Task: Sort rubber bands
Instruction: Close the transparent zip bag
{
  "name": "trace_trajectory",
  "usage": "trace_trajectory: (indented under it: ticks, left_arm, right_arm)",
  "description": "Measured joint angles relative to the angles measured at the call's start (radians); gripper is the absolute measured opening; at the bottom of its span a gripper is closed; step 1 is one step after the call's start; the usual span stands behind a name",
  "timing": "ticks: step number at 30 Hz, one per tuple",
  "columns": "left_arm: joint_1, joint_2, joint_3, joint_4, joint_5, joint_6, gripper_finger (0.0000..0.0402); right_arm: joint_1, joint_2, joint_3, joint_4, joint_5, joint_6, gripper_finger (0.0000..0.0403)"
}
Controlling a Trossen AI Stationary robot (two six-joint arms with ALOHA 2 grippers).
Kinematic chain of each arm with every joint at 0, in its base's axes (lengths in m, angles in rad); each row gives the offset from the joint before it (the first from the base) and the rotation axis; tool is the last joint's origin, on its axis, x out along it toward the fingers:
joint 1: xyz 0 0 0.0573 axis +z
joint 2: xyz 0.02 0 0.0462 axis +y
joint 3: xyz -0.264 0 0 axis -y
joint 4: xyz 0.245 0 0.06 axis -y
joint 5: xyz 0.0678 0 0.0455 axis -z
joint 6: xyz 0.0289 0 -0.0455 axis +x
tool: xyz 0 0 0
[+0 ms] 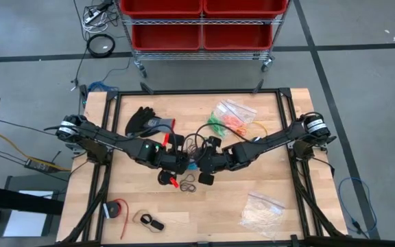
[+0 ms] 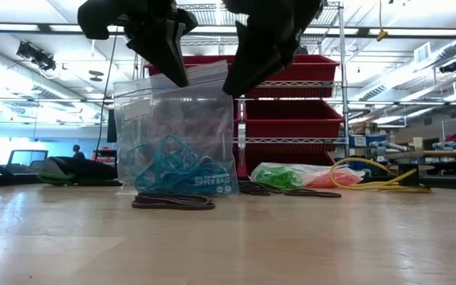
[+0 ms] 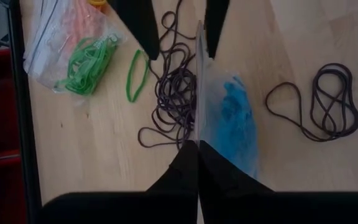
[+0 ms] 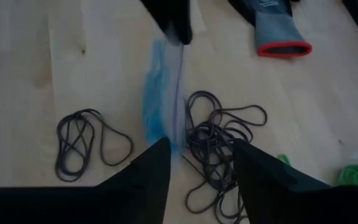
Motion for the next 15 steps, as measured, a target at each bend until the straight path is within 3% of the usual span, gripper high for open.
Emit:
trace_trajectory:
  ticks: [15]
  left_arm:
    - [-0.001,0.0,0.0,0.01,0.0,0.0,0.0001]
  right_arm:
    - [-0.012,0.0,-0.002,0.095,-0.05,-0.003,0.0148]
